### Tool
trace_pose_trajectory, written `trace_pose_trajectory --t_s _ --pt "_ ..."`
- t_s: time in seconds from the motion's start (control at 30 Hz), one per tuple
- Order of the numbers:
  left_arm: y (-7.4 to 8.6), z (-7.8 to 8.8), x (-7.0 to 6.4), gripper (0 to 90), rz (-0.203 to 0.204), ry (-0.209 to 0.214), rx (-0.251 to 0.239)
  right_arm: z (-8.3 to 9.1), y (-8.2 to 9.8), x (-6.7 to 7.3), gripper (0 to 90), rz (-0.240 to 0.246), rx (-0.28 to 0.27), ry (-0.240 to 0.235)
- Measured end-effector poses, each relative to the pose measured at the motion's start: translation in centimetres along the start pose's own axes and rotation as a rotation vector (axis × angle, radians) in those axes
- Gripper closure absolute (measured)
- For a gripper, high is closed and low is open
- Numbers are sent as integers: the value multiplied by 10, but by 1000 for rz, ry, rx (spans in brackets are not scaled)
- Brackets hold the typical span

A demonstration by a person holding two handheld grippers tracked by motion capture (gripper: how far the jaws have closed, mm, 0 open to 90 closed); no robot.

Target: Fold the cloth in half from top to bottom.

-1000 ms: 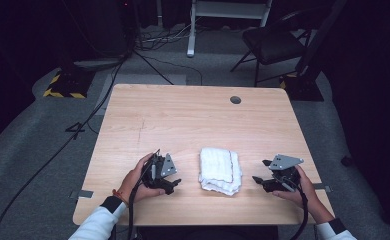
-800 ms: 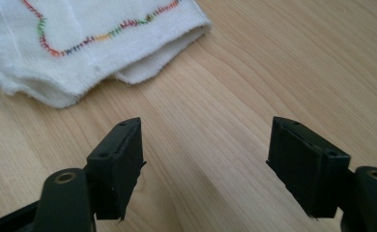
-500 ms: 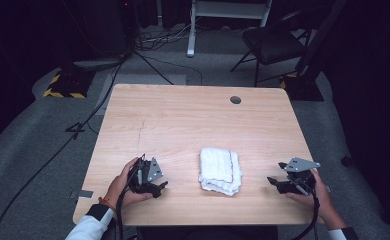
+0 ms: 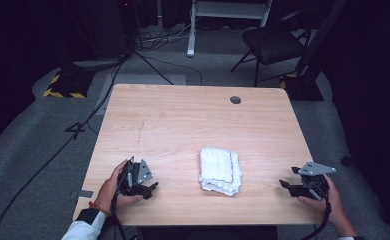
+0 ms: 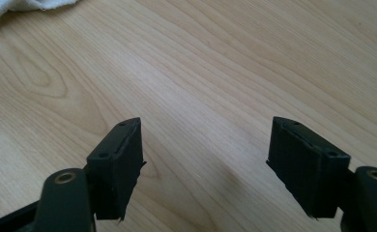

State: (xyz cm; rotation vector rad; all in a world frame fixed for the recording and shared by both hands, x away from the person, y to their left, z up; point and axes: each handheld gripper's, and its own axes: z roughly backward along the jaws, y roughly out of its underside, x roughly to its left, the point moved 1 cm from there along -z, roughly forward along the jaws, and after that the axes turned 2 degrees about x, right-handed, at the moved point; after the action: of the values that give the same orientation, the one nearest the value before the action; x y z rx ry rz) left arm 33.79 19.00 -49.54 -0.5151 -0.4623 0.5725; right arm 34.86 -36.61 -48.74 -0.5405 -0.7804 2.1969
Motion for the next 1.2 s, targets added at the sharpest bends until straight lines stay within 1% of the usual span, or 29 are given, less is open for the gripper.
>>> trace_pose_trajectory --t_s 0.2,0.3,0.4,0.47,0.53,0.67,0.73,0.8,0.87,0.9,1.0,1.07,1.2 --pt "10 0 11 190 71 32 -5 3 16 -8 285 -52 -4 10" --pt "17 2 16 190 119 55 -20 3 24 -12 285 -85 -6 10" --pt "23 2 22 189 147 63 -12 6 30 -15 284 -114 -18 12" --pt "28 3 24 183 172 80 -16 8 33 -17 283 -132 -23 14" --pt "31 5 26 182 179 87 -16 8 36 -18 282 -146 -28 16" --pt "40 8 29 179 212 111 -24 7 39 -19 279 -160 -28 8" --pt "46 10 31 177 227 123 -34 7 40 -19 278 -167 -33 9" --pt "56 10 35 174 268 150 -70 8 40 -20 273 -173 -37 11" --pt "61 13 36 174 275 137 -76 7 41 -20 261 -184 -31 17" --pt "63 14 36 173 285 133 -75 7 41 -21 255 -189 -30 16" --pt "64 15 35 173 292 127 -74 6 43 -22 241 -212 -39 15" --pt "64 15 35 172 294 127 -75 6 44 -21 239 -213 -51 24" --pt "64 15 35 173 292 127 -73 6 44 -21 234 -216 -49 27"
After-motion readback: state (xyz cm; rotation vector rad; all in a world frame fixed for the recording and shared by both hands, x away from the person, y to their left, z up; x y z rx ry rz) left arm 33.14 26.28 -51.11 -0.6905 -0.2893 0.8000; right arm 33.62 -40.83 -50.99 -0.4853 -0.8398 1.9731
